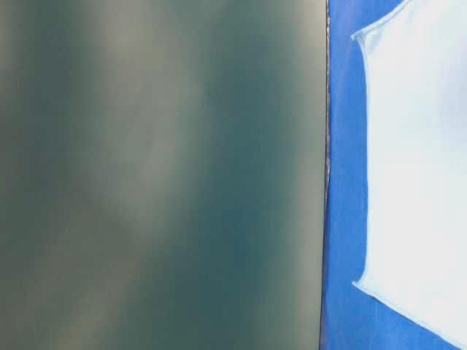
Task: Fold the light blue towel.
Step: 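Move both grippers to the towel's two far corners and grasp them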
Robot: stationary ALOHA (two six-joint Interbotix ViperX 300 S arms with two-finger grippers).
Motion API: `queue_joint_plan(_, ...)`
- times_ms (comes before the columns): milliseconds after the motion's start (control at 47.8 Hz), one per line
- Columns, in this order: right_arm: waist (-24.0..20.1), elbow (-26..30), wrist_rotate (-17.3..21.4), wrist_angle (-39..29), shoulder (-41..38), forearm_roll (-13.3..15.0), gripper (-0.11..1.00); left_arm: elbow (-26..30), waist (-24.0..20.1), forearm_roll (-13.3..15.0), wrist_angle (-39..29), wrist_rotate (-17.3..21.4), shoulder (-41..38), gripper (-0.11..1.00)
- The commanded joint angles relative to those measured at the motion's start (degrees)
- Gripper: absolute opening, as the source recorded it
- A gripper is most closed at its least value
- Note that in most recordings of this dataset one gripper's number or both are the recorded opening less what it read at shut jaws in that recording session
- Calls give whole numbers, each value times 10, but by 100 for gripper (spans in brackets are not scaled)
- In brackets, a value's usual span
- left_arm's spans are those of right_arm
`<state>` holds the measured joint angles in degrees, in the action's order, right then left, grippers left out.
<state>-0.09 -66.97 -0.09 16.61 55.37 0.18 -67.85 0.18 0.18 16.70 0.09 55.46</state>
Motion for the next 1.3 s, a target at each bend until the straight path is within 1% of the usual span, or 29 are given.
queue_joint_plan(0, 6, 15, 4, 4, -4, -4, 0, 14, -2, 17, -2, -5, -15, 0)
queue_joint_plan(147, 14, 38, 4, -31, -25, -3, 0, 14, -6, 17, -4, -4, -25, 0)
queue_joint_plan(209, 29, 47, 4, -57, -34, -3, 0, 13, -15, 16, -3, 3, -35, 0)
queue_joint_plan(293, 63, 56, 8, -88, -53, -4, 0, 13, -36, 17, 2, 4, -56, 0)
queue_joint_plan(377, 110, 64, 18, -111, -76, -7, 0, 14, -65, 16, 10, 3, -84, 0)
queue_joint_plan(461, 151, 69, 26, -120, -98, -7, 0, 18, -104, 16, 12, -4, -120, 0)
queue_joint_plan(586, 199, 73, 29, -130, -133, -7, 0, 29, -146, 17, 14, -4, -171, 0)
queue_joint_plan(733, 250, 84, 27, -149, -187, -5, 1, 56, -182, 16, 15, -4, -243, 2)
queue_joint_plan(754, 256, 85, 27, -153, -197, -5, 3, 60, -186, 16, 15, -4, -254, 5)
queue_joint_plan(775, 263, 88, 27, -156, -206, -5, 7, 64, -191, 17, 15, -4, -265, 10)
queue_joint_plan(817, 279, 95, 27, -167, -231, -2, 18, 72, -200, 16, 15, -3, -286, 20)
queue_joint_plan(838, 285, 98, 27, -171, -242, -1, 24, 77, -205, 16, 15, -4, -297, 26)
queue_joint_plan(859, 291, 101, 27, -174, -251, 1, 33, 81, -210, 16, 16, -4, -308, 33)
queue_joint_plan(901, 301, 108, 26, -181, -273, 4, 44, 91, -221, 16, 15, -3, -337, 45)
queue_joint_plan(942, 310, 114, 26, -187, -294, 9, 55, 99, -229, 16, 16, -3, -359, 58)
queue_joint_plan(984, 318, 120, 26, -189, -316, 14, 62, 110, -236, 16, 16, 1, -381, 69)
queue_joint_plan(1005, 322, 122, 26, -190, -327, 18, 63, 113, -239, 16, 17, 3, -393, 73)
queue_joint_plan(1047, 328, 127, 26, -190, -349, 22, 61, 122, -246, 16, 18, 4, -417, 82)
queue_joint_plan(1068, 331, 128, 26, -190, -359, 25, 59, 127, -250, 16, 19, 5, -429, 85)
queue_joint_plan(1131, 339, 137, 26, -186, -394, 32, 57, 138, -259, 16, 23, 6, -461, 86)
queue_joint_plan(1277, 346, 153, 26, -177, -454, 44, 58, 158, -283, 15, 33, 9, -524, 84)
